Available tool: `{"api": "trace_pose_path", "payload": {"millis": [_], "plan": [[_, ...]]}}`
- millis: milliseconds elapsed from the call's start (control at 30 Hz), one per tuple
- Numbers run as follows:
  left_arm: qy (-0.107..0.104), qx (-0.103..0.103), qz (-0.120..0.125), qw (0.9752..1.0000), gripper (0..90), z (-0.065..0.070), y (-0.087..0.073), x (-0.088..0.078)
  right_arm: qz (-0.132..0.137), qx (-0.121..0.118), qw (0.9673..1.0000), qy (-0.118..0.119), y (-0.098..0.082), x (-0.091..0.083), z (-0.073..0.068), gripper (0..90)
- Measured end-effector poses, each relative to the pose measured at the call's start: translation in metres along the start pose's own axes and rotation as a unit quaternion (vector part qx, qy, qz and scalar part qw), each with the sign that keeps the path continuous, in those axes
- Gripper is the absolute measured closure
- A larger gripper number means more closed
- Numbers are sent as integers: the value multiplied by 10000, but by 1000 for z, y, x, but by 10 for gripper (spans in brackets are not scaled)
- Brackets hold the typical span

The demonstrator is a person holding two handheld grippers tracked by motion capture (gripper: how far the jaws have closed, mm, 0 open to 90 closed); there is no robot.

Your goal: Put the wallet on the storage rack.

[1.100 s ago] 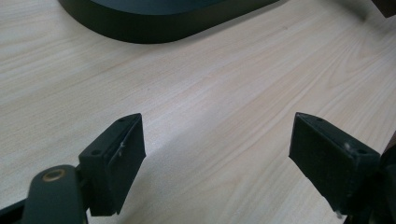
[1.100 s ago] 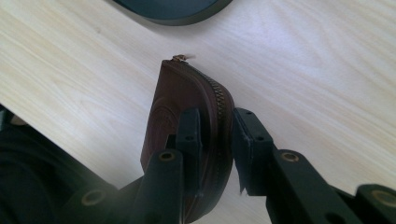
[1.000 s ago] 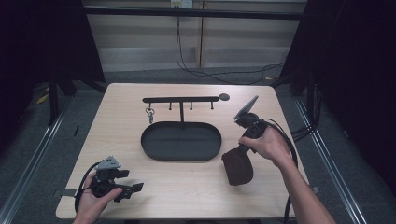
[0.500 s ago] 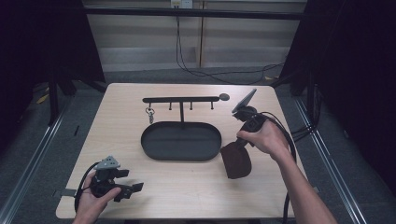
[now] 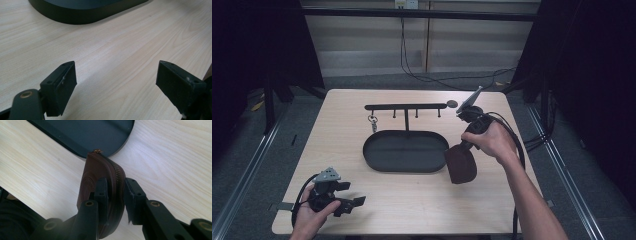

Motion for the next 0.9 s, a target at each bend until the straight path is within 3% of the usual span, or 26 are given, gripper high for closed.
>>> {"api": "trace_pose_path", "payload": {"millis": [333, 600, 867, 900], "plan": [[29, -6, -28, 10000, 167, 1, -1, 2, 138, -62, 9999, -27, 14, -7, -3, 735], [26, 20, -39, 10000, 168, 2, -1, 1, 548, 83, 9984, 92, 25, -10, 2, 735], [14, 15, -45, 10000, 171, 2, -1, 1, 751, 136, 9968, 243, 32, -7, 7, 737], [43, 25, -29, 10000, 173, 2, -1, 0, 911, 198, 9952, 308, 33, -4, 9, 739]]}}
Point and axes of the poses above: each handheld gripper's, and its own axes: x roughly forward along the jaws, y roughly out of its top, z roughly to its right, the point moved 2 cm from there along x, roughly forward along the jaws, and after that the axes turned 2 degrees about -x, right-handed, at the moved point
